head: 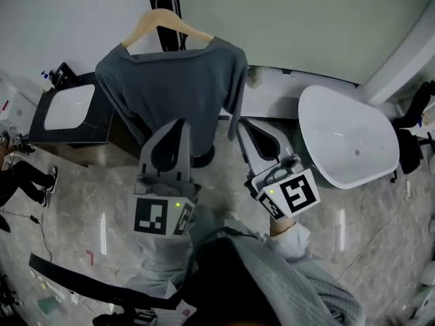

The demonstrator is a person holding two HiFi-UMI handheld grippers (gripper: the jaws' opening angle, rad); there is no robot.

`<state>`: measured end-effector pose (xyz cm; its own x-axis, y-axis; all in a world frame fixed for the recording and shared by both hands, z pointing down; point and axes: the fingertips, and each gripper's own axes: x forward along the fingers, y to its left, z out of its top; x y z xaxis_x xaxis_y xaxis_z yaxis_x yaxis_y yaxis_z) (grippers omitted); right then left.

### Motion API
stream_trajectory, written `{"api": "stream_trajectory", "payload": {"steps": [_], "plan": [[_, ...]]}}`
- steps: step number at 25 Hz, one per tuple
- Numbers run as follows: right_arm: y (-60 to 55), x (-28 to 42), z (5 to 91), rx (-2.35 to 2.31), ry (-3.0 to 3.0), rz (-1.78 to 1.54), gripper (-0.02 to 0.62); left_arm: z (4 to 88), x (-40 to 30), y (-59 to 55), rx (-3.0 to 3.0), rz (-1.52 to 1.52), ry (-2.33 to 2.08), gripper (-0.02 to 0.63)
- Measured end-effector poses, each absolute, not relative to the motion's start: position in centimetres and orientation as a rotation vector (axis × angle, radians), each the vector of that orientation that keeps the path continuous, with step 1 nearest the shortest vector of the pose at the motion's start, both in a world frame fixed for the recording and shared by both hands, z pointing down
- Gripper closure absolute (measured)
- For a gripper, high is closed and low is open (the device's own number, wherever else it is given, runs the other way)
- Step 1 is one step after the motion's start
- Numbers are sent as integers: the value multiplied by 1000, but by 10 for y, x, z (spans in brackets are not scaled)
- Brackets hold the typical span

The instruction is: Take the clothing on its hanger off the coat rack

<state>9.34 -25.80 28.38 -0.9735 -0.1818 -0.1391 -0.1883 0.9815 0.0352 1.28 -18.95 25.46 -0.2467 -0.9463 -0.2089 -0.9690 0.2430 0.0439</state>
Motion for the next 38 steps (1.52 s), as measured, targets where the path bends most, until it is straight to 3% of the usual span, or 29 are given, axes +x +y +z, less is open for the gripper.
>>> {"api": "stream_trajectory", "payload": {"steps": [9,19,33,38], "plan": [[-280,21,295,-53,3019,15,594,263,-53,-193,-1617,176,2532,601],[-327,-71,252,-212,2895,68,594,225,-162,-249,-1753,193,2335,601],[-374,-80,236,-342,2862,122,592,218,-199,-267,-2033,171,2107,600],[-376,-80,223,-194,2936,266,581,204,-208,-254,-2051,2,2023,582]]}}
